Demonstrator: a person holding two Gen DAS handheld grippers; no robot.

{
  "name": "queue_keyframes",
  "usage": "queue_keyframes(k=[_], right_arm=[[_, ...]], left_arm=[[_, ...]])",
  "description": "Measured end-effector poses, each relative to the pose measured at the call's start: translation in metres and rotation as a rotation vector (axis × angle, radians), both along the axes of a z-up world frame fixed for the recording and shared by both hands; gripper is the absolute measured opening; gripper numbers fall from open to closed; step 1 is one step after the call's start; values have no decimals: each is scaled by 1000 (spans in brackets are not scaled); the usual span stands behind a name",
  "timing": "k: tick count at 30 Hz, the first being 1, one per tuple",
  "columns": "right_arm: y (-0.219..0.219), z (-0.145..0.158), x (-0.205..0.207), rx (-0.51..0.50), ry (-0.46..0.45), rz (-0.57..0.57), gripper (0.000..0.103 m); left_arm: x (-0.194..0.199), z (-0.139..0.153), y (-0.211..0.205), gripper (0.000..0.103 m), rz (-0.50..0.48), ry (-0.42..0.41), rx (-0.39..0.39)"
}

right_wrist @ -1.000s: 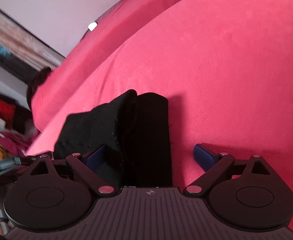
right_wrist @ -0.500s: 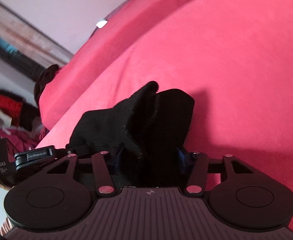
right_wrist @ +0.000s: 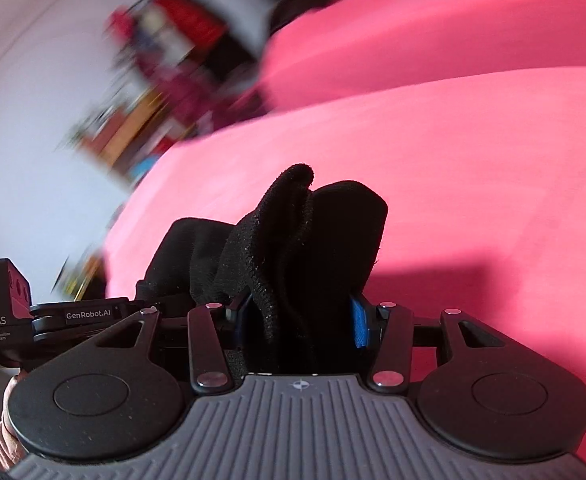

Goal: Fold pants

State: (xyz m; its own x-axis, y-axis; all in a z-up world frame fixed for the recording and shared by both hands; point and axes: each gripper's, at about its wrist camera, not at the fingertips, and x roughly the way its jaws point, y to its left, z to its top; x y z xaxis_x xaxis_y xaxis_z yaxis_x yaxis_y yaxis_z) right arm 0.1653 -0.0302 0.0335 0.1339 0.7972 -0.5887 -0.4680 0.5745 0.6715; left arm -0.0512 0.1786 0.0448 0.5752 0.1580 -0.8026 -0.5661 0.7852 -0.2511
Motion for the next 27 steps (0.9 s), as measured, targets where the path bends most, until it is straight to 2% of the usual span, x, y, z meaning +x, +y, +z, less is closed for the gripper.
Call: queue_keyframes(k=[4, 7, 8, 9, 10, 12, 13, 15, 21, 27], right_arm=[[77, -5, 7, 8, -6, 135, 53], [113, -36, 8, -51, 61, 172, 58], [119, -48, 9, -91, 98, 169, 60], [123, -60, 10, -152, 121, 152, 65], [121, -65, 10, -163, 127, 130, 71], [107, -68, 12, -122, 178, 91, 74], [94, -69, 14, -112, 200, 78, 76], [80, -64, 16, -121, 181, 58, 78], [49, -35, 7, -205, 5, 11, 82], [55, -15, -17, -230, -109, 66, 83]], left_arm=[[-29, -29, 47, 103, 150, 0, -36], [-41, -73, 73, 103, 224, 71, -99], [-51, -85, 82, 103, 238, 65, -138], [-58, -88, 81, 103, 253, 1, -183], [-65, -88, 83, 103, 265, -25, -215], [-69, -82, 82, 103, 273, -24, -223], [-70, -77, 80, 103, 272, -15, -214], [-70, -62, 73, 103, 269, 14, -171], [-72, -15, 54, 103, 284, 107, 8], [-70, -2, 17, 103, 246, 188, 103]])
